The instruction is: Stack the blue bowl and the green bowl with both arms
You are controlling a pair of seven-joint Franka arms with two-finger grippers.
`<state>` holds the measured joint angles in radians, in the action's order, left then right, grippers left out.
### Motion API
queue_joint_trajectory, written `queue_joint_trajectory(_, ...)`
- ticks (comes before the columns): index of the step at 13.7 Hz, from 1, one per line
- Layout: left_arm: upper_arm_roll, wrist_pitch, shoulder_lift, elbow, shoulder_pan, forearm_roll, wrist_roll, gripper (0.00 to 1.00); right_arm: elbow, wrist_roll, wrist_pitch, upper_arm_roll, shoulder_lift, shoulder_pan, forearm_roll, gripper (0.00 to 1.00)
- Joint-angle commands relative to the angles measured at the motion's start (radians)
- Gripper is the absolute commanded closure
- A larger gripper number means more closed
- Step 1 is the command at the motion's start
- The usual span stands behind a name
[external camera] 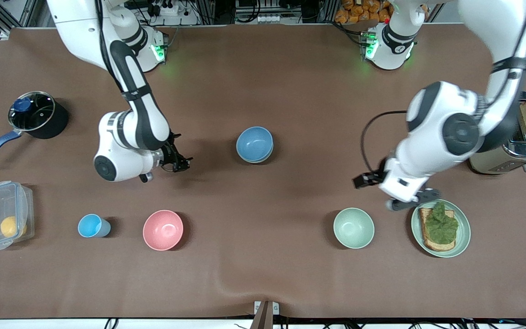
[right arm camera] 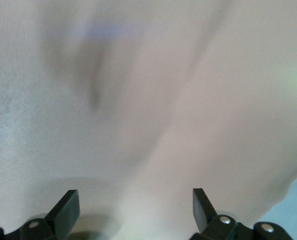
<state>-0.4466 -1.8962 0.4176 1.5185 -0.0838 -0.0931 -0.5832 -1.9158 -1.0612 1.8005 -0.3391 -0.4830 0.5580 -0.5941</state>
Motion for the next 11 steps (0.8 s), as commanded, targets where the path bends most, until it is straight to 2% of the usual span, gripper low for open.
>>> queue_joint_trajectory(1, -0.011, 0.066, -0.077, 0.006, -0.034, -0.025, 0.069, 0.00, 0.006, 0.129, -0.108, -0.088, 0.043, -0.012, 0.071, 0.00)
queue_joint_trajectory(3, -0.012, 0.130, -0.108, 0.011, -0.050, -0.025, 0.121, 0.00, 0.023, 0.272, -0.179, -0.167, 0.043, -0.019, 0.082, 0.00)
queue_joint_trajectory(5, -0.011, 0.193, -0.144, 0.015, -0.060, -0.033, 0.184, 0.00, 0.029, 0.402, -0.214, -0.176, 0.046, -0.093, 0.124, 0.00)
queue_joint_trajectory(7, 0.011, 0.221, -0.227, 0.052, -0.070, -0.017, 0.268, 0.00, 0.046, 0.502, -0.228, -0.173, 0.064, -0.166, 0.175, 0.00)
queue_joint_trajectory(9, 0.100, 0.253, -0.293, 0.072, -0.025, 0.021, 0.316, 0.00, 0.102, 0.600, -0.280, -0.161, 0.072, -0.257, 0.249, 0.00)
queue_joint_trajectory(11, 0.225, 0.317, -0.342, 0.072, 0.053, 0.053, 0.374, 0.00, 0.158, 0.821, -0.299, -0.153, 0.096, -0.341, 0.333, 0.00)
